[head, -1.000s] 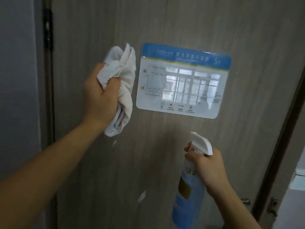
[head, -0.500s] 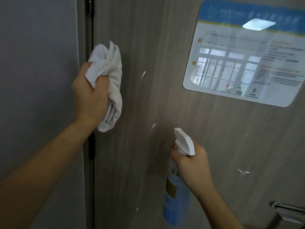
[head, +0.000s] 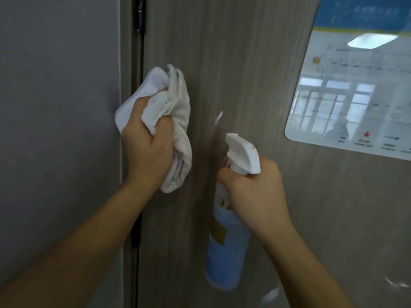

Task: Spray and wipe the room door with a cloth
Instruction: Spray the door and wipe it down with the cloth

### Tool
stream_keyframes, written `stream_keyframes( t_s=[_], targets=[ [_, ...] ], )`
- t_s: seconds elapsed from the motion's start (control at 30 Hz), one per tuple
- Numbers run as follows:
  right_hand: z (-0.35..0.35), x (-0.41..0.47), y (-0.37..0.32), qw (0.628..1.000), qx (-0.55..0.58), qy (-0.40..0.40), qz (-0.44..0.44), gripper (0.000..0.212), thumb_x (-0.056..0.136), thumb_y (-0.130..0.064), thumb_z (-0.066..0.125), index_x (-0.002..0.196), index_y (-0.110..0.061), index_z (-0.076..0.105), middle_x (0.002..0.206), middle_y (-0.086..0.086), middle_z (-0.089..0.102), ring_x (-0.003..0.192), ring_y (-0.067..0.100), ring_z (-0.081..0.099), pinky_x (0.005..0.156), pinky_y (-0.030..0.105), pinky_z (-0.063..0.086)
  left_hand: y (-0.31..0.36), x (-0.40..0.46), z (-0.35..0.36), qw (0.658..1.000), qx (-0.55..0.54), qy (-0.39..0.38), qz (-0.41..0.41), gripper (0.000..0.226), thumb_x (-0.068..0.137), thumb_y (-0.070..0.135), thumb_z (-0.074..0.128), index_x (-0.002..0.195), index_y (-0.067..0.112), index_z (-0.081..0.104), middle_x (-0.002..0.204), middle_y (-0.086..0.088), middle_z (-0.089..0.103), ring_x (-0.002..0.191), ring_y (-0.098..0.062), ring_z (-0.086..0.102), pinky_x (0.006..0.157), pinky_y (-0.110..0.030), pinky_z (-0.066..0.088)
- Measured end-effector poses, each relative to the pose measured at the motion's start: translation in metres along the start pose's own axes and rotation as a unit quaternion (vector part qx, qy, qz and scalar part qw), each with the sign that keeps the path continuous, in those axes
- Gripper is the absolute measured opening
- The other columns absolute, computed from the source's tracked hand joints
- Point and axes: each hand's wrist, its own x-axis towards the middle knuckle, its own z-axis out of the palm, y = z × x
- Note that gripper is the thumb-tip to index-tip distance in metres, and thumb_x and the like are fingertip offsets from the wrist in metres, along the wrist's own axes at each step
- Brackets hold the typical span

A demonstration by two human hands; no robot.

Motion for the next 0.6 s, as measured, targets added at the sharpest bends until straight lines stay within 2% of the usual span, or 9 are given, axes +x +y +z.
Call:
stream_keyframes(
  t_s=[0.17,0.23,0.33,0.47,0.6],
  targets=[
    [-0.0015,0.0119,-0.0062,1.0,-0.014,-0.005,0.014,0.014,0.074,-0.01,0.066,0.068,-0.011,0.054,0.057,-0.001,0.054,0.056,0.016,0.056,0.051,0.028,0.041,-0.0091,-0.0022,0.0011,1.0,0.002,-0.019,0.002,0.023,0.1,-0.002,0.046,0.116,0.009,0.058,0.1,0.013,0.061,0.094,0.005,0.062,0.084,-0.014,0.05],
    [-0.0025,0.0133,-0.0047,1.0,-0.014,0.002,0.024,0.012,0.075,-0.009,0.066,0.07,-0.009,0.055,0.059,0.001,0.055,0.057,0.018,0.057,0.052,0.028,0.042,-0.0108,-0.0012,0.0029,1.0,0.002,-0.024,-0.001,0.022,0.101,-0.001,0.046,0.118,0.008,0.057,0.103,0.012,0.061,0.097,0.004,0.062,0.086,-0.015,0.05],
    [-0.0025,0.0127,-0.0023,1.0,-0.024,0.012,0.012,0.022,0.073,-0.004,0.067,0.064,-0.014,0.05,0.056,-0.002,0.053,0.056,0.018,0.056,0.051,0.028,0.042,-0.012,-0.0014,0.0043,1.0,0.001,-0.028,-0.007,0.023,0.102,0.004,0.047,0.122,0.009,0.056,0.111,0.012,0.062,0.106,0.001,0.063,0.094,-0.019,0.052],
    [-0.0052,0.0104,-0.0034,0.999,-0.026,0.009,0.018,0.014,0.073,-0.006,0.067,0.068,-0.011,0.054,0.058,0.002,0.056,0.062,0.023,0.061,0.053,0.033,0.047,-0.0122,-0.0018,0.0043,1.0,0.001,-0.024,-0.003,0.026,0.102,0.006,0.047,0.126,0.011,0.055,0.116,0.012,0.061,0.112,-0.003,0.062,0.098,-0.021,0.052],
    [-0.0096,0.0096,-0.0066,0.999,-0.029,0.018,0.002,0.023,0.073,-0.005,0.067,0.064,-0.019,0.05,0.057,-0.001,0.053,0.054,0.012,0.054,0.048,0.021,0.04,-0.0077,0.0009,0.0056,1.0,-0.01,-0.026,-0.007,0.026,0.101,0.003,0.047,0.125,0.011,0.055,0.115,0.014,0.062,0.111,-0.002,0.062,0.097,-0.019,0.051]
  ],
)
